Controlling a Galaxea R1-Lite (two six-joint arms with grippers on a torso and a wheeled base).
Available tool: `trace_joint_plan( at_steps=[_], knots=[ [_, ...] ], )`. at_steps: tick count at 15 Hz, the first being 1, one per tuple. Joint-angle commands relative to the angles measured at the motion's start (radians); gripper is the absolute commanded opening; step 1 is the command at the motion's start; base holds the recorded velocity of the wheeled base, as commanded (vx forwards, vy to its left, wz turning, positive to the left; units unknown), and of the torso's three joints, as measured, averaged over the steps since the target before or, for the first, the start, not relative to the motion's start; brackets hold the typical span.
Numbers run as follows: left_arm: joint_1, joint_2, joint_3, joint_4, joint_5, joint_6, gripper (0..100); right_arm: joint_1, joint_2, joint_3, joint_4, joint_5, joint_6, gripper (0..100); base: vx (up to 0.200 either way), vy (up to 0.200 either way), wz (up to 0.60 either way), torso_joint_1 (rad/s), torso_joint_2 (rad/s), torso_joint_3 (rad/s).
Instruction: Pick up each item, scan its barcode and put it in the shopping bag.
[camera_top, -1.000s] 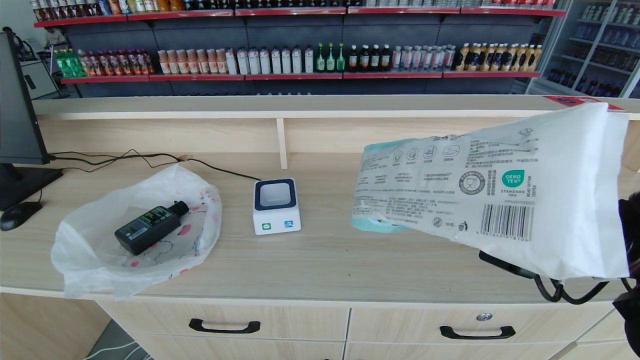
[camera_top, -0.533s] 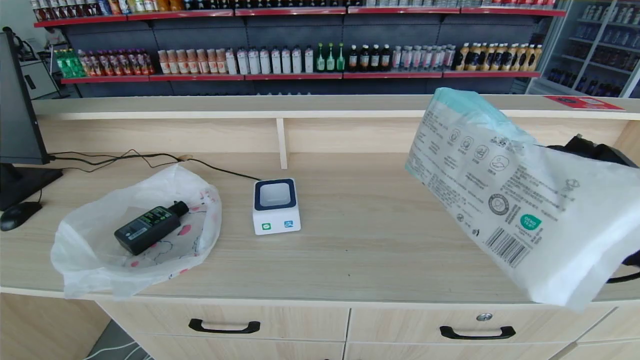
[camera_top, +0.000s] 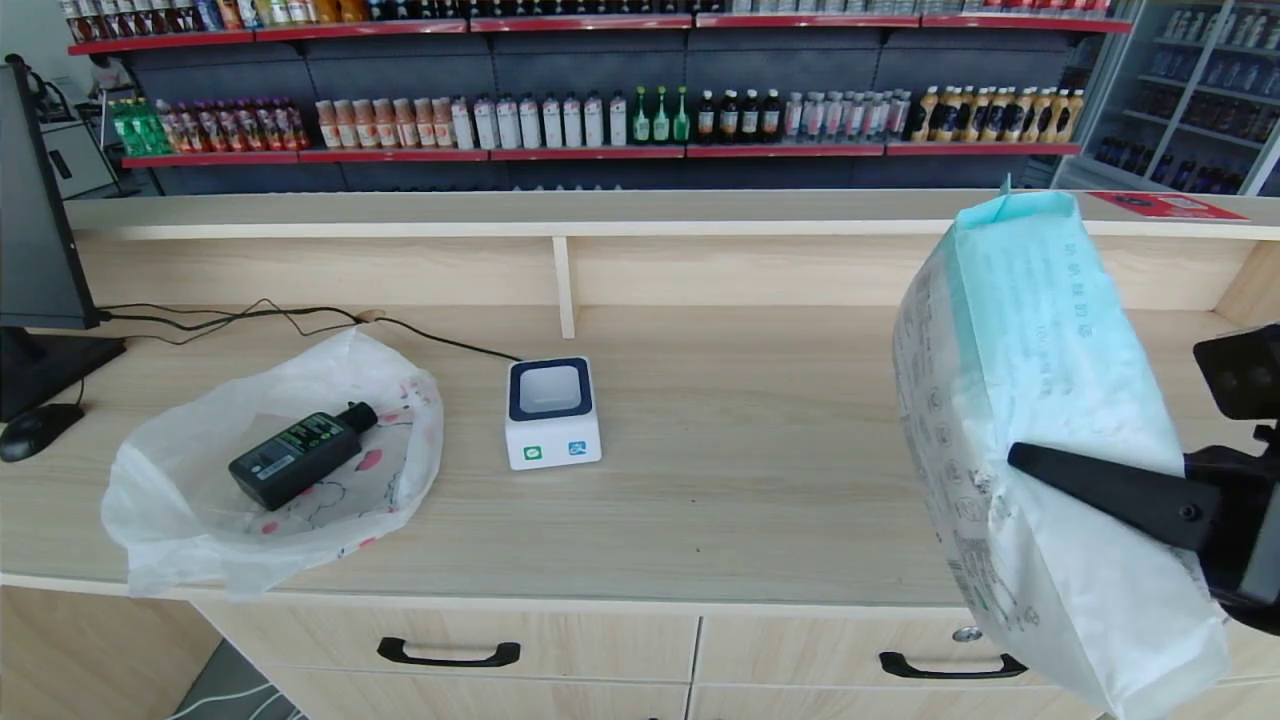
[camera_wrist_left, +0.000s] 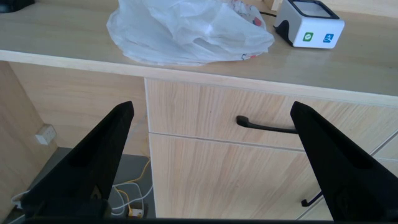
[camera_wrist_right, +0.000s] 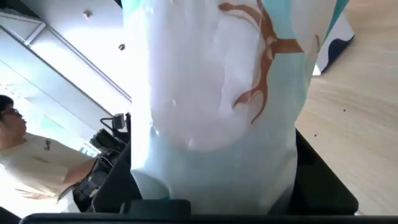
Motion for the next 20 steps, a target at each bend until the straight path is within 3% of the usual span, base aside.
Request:
trace_joint_plan(
  at_steps=[1, 5, 8, 11, 13, 20],
  knots=[
    [-0.001, 0.000, 0.000, 0.000, 0.000, 0.000, 100, -0.018, 0.023, 0.013, -0.001, -0.002, -0.143, 0, 0.000, 0.000, 0.00, 0.000, 0.00, 0.000],
    [-0.001, 0.000, 0.000, 0.000, 0.000, 0.000, 100, -0.111, 0.084, 0.068, -0.001, -0.005, -0.584, 0, 0.000, 0.000, 0.00, 0.000, 0.00, 0.000],
    [0.001, 0.000, 0.000, 0.000, 0.000, 0.000, 100, -0.111, 0.080, 0.152, -0.001, -0.085, -0.760, 0, 0.000, 0.000, 0.00, 0.000, 0.00, 0.000],
    [-0.001, 0.000, 0.000, 0.000, 0.000, 0.000, 100, -0.018, 0.058, 0.182, -0.001, -0.339, -0.814, 0, 0.000, 0.000, 0.00, 0.000, 0.00, 0.000],
    [-0.001, 0.000, 0.000, 0.000, 0.000, 0.000, 100, 0.031, 0.078, 0.160, -0.001, -0.450, -0.838, 0, 0.000, 0.000, 0.00, 0.000, 0.00, 0.000],
    [-0.001, 0.000, 0.000, 0.000, 0.000, 0.001, 100, 0.057, 0.068, -0.012, -0.001, -0.961, -0.970, 0, 0.000, 0.000, 0.00, 0.000, 0.00, 0.000]
  ],
)
